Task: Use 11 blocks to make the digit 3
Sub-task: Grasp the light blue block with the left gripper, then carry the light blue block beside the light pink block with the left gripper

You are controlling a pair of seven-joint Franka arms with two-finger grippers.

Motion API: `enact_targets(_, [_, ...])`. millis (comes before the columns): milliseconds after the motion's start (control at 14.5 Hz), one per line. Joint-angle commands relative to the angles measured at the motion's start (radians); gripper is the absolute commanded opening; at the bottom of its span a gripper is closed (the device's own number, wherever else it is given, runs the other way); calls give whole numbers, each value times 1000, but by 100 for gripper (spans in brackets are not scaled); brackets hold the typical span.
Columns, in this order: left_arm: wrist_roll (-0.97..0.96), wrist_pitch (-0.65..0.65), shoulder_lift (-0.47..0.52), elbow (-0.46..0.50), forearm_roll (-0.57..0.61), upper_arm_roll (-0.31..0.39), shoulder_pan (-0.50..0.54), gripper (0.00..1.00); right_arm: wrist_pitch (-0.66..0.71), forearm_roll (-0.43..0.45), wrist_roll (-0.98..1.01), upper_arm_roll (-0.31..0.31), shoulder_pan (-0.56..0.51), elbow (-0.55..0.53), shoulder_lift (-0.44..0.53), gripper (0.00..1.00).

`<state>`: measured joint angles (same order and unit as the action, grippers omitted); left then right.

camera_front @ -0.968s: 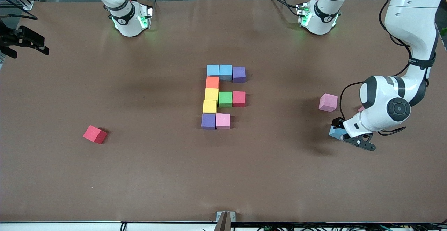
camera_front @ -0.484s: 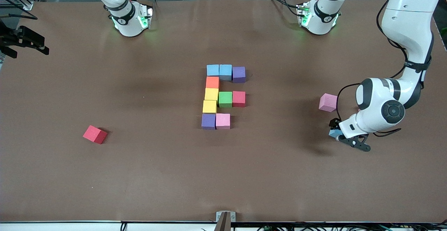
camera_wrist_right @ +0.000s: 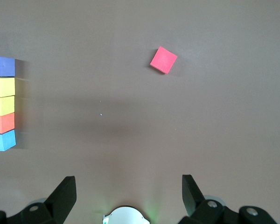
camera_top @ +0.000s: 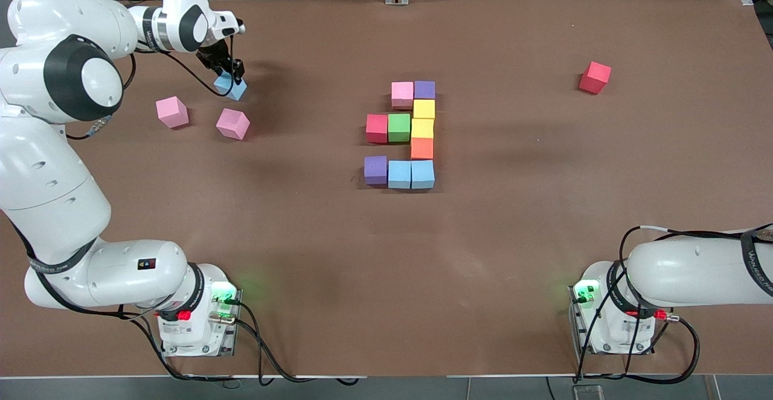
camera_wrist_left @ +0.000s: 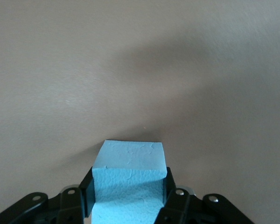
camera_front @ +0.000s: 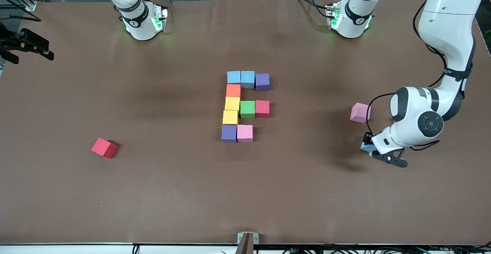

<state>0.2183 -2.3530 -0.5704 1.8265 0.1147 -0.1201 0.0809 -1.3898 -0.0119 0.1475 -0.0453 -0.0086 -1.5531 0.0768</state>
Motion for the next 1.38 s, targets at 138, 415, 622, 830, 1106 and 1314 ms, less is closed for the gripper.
enact_targets(138, [-230, 125, -12, -162, -58, -21, -33, 34, 0, 3, -8, 4, -4, -24, 26, 100])
enact_targets(415, [-588, 250, -13, -277, -105, -21, -79, 34, 0, 3, -8, 4, -4, -24, 26, 100])
enact_targets(622, [-865, 250, -22, -279, -107, -23, -125, 34, 0, 3, -8, 4, -4, -24, 26, 100])
enact_targets(830, [-1213, 236, -22, -279, -107, -23, -179, 34, 0, 1, -8, 4, -4, -24, 26, 100])
enact_targets(1106, [-1694, 150, -35, -273, -95, -19, -274, 34, 2, 1, -8, 4, -4, -24, 26, 100])
enact_targets(1314, [-1949, 149, -42, -274, -99, -23, -326, 34, 2, 1, -8, 4, -4, -24, 26, 100])
